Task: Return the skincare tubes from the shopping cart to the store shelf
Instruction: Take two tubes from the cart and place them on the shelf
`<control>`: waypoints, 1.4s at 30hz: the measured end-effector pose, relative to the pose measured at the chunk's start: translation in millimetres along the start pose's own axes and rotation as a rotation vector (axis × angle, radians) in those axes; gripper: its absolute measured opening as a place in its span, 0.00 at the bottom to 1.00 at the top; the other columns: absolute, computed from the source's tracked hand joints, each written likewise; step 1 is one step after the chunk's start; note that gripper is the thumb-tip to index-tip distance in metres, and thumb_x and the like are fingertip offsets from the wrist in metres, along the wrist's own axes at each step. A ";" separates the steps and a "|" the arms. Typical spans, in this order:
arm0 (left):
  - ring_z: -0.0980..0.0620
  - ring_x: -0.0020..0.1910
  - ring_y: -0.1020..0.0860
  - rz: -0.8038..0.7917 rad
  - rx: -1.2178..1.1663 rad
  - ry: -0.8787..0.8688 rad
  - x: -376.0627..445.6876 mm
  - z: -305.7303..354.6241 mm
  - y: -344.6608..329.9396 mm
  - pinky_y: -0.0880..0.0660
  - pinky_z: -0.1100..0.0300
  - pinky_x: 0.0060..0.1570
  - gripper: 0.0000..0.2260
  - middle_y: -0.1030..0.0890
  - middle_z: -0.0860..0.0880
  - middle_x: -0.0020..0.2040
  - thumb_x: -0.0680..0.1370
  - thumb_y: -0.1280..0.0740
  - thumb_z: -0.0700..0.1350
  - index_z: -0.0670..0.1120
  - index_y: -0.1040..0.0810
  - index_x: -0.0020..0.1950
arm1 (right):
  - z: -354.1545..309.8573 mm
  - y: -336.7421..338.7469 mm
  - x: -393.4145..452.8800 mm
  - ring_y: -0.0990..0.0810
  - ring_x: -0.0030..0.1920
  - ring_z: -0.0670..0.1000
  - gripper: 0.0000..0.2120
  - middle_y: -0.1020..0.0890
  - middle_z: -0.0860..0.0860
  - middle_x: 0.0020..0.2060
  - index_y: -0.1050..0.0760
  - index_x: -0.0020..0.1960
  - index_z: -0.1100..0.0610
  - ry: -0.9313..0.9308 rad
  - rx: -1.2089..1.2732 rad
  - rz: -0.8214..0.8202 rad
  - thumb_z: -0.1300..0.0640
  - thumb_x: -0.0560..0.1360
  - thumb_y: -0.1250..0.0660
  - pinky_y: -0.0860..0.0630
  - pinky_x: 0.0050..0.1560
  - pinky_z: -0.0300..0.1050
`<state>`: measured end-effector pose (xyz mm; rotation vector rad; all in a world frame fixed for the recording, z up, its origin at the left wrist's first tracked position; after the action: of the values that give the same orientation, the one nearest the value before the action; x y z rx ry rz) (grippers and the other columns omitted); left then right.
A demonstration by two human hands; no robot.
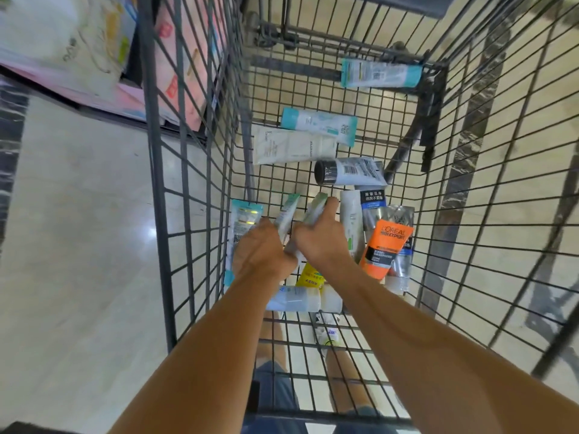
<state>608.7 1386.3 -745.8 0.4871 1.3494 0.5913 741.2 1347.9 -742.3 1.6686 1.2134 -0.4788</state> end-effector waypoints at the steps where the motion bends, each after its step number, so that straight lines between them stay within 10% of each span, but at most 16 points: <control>1: 0.44 0.50 0.20 -0.024 -0.038 0.010 -2.6 -1.1 -0.9 0.22 0.51 0.47 0.23 0.20 0.47 0.50 0.71 0.32 0.60 0.49 0.30 0.58 | 1.4 2.3 -2.8 0.22 0.44 0.60 0.23 0.22 0.56 0.44 0.45 0.67 0.52 0.007 0.084 0.002 0.58 0.75 0.39 0.26 0.41 0.50; 6: 0.44 0.50 0.22 -0.054 -0.315 0.031 -20.1 -1.4 10.9 0.23 0.50 0.51 0.18 0.20 0.47 0.51 0.72 0.32 0.52 0.52 0.29 0.60 | -0.9 35.9 -15.4 0.24 0.39 0.51 0.13 0.25 0.49 0.38 0.40 0.63 0.53 0.074 0.347 0.036 0.60 0.80 0.43 0.26 0.40 0.45; 13: 0.55 0.41 0.23 -0.045 -0.748 -0.062 -57.3 33.4 79.6 0.28 0.66 0.30 0.17 0.22 0.50 0.50 0.75 0.27 0.45 0.47 0.30 0.58 | -28.0 105.5 -43.2 0.17 0.50 0.53 0.11 0.17 0.51 0.48 0.27 0.56 0.52 0.090 0.475 -0.039 0.58 0.76 0.29 0.21 0.56 0.58; 19: 0.54 0.43 0.16 0.041 -1.006 -0.209 -121.7 58.8 190.1 0.18 0.53 0.44 0.12 0.15 0.48 0.49 0.70 0.23 0.42 0.49 0.19 0.51 | -88.0 185.3 -102.3 0.18 0.42 0.55 0.03 0.16 0.51 0.41 0.23 0.51 0.56 0.179 0.584 -0.030 0.60 0.78 0.32 0.24 0.35 0.43; 23: 0.48 0.50 0.16 0.089 -1.044 -0.298 -179.8 69.5 253.7 0.19 0.47 0.52 0.14 0.15 0.46 0.52 0.69 0.22 0.45 0.47 0.17 0.54 | -134.4 222.6 -149.0 0.18 0.50 0.56 0.17 0.17 0.55 0.54 0.30 0.65 0.57 0.272 0.572 -0.119 0.53 0.79 0.34 0.19 0.43 0.48; 28: 0.46 0.50 0.16 0.198 -1.158 -0.336 -257.0 59.8 298.6 0.19 0.44 0.49 0.15 0.15 0.48 0.52 0.72 0.25 0.39 0.50 0.20 0.56 | -186.8 255.1 -206.7 0.19 0.54 0.58 0.15 0.19 0.57 0.57 0.27 0.61 0.57 0.409 0.522 -0.243 0.64 0.76 0.30 0.22 0.47 0.50; 42: 0.46 0.49 0.15 0.659 -1.470 -0.282 -473.4 -81.9 298.5 0.18 0.50 0.46 0.18 0.14 0.47 0.50 0.72 0.27 0.34 0.45 0.21 0.60 | -278.7 168.6 -395.6 0.17 0.52 0.58 0.21 0.17 0.57 0.54 0.24 0.61 0.60 0.776 0.208 -0.566 0.66 0.69 0.25 0.19 0.51 0.55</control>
<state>439.3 1305.4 -212.3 -0.2402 0.1994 1.7497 661.0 1391.6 -238.1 1.7276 2.3027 -0.2945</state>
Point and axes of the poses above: each hand's wrist, its own x-axis towards the middle knuckle, its own y-axis out of the back of the hand, z = x × y, the point moved 10 cm from there along x, towards the middle knuckle
